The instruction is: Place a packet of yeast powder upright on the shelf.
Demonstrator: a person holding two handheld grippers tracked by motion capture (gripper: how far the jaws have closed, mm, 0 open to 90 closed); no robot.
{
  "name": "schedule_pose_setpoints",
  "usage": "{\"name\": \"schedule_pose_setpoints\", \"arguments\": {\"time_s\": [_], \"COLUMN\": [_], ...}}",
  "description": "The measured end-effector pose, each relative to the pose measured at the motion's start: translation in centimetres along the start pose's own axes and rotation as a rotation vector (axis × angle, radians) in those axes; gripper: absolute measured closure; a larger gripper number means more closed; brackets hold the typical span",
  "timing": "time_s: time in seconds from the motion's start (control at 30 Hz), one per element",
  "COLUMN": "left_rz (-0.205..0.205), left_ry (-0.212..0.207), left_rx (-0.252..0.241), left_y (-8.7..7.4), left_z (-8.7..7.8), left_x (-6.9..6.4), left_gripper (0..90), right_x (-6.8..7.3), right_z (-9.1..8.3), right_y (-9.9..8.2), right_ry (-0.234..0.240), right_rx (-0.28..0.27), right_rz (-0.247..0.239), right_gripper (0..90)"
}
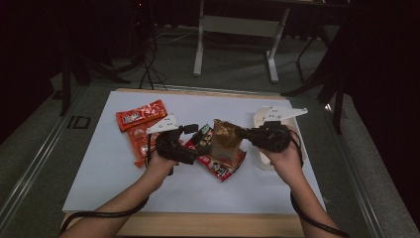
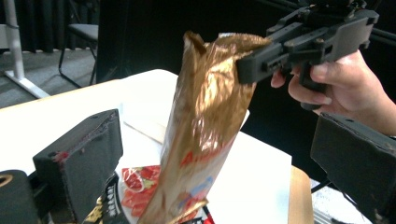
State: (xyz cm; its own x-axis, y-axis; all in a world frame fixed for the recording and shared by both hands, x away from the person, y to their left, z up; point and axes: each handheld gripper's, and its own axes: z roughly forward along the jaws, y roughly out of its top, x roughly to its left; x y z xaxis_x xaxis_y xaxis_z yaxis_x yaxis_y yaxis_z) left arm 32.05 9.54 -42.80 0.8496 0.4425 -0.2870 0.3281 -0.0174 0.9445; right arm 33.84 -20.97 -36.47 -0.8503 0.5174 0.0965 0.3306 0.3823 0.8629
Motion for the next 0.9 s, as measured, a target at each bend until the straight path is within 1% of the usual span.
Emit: {"name": "schedule_pose_setpoints", "arguments": {"time_s": [0.07,0.1,0.2,0.23,0.3,0.33,0.37,0.43,0.47,0.5,0.57,0.63,0.67,0.7,0.73,0.83,0.9], "left_rz": [0.004,0.010,0.046,0.054,0.054,0.063,0.071,0.092,0.092,0.095,0.085,0.083,0.083,0.083,0.064,0.071,0.064], "left_ry": [0.012,0.020,0.040,0.042,0.042,0.028,0.023,0.032,0.032,0.039,0.048,0.068,0.068,0.068,0.075,0.088,0.086], "left_rx": [0.007,-0.004,0.006,0.011,0.011,0.026,0.036,0.044,0.044,0.048,0.051,0.053,0.053,0.053,0.049,0.059,0.066], "left_y": [-0.3,-0.5,-1.0,-1.2,-1.2,-1.8,-2.3,-2.9,-2.9,-3.6,-4.3,-4.9,-4.9,-4.9,-5.7,-6.3,-6.8], "left_z": [-0.5,-0.9,-1.5,-1.7,-1.7,-2.0,-2.4,-2.8,-2.8,-3.4,-3.9,-4.4,-4.4,-4.4,-5.0,-5.2,-5.2], "left_x": [0.1,0.1,-0.1,-0.1,-0.1,-0.2,-0.2,-0.2,-0.2,-0.2,-0.1,0.1,0.1,0.1,0.2,0.2,0.3], "left_gripper": [2.6,2.6,3.3,3.4,3.4,3.6,4.5,4.8,4.7,4.8,4.7,4.8,4.7,4.7,4.8,4.8,4.8], "right_x": [-0.2,-0.4,-0.8,-1.0,-1.2,-1.7,-1.9,-2.3,-2.3,-2.8,-3.2,-3.7,-3.7,-4.0,-4.5,-5.3,-5.8], "right_z": [-0.2,-0.3,-0.7,-0.9,-1.0,-1.4,-1.6,-2.1,-2.1,-2.5,-3.0,-3.4,-3.4,-3.7,-4.0,-4.4,-4.7], "right_y": [0.2,0.3,0.8,0.9,1.1,1.4,1.5,1.8,1.8,2.1,2.5,2.8,2.8,3.0,3.2,3.5,3.7], "right_ry": [-0.006,-0.014,-0.030,-0.031,-0.039,-0.050,-0.059,-0.068,-0.068,-0.080,-0.102,-0.124,-0.124,-0.136,-0.148,-0.177,-0.190], "right_rx": [0.004,0.003,-0.002,-0.007,-0.010,-0.023,-0.028,-0.039,-0.039,-0.050,-0.057,-0.063,-0.063,-0.067,-0.073,-0.073,-0.071], "right_rz": [-0.004,-0.008,-0.016,-0.016,-0.018,-0.017,-0.020,-0.025,-0.025,-0.024,-0.029,-0.030,-0.030,-0.030,-0.024,-0.025,-0.028], "right_gripper": [89.4,89.4,89.4,89.5,89.5,89.5,89.5,89.5,89.5,89.5,89.3,89.3,89.3,89.3,89.2,89.2,89.3]}}
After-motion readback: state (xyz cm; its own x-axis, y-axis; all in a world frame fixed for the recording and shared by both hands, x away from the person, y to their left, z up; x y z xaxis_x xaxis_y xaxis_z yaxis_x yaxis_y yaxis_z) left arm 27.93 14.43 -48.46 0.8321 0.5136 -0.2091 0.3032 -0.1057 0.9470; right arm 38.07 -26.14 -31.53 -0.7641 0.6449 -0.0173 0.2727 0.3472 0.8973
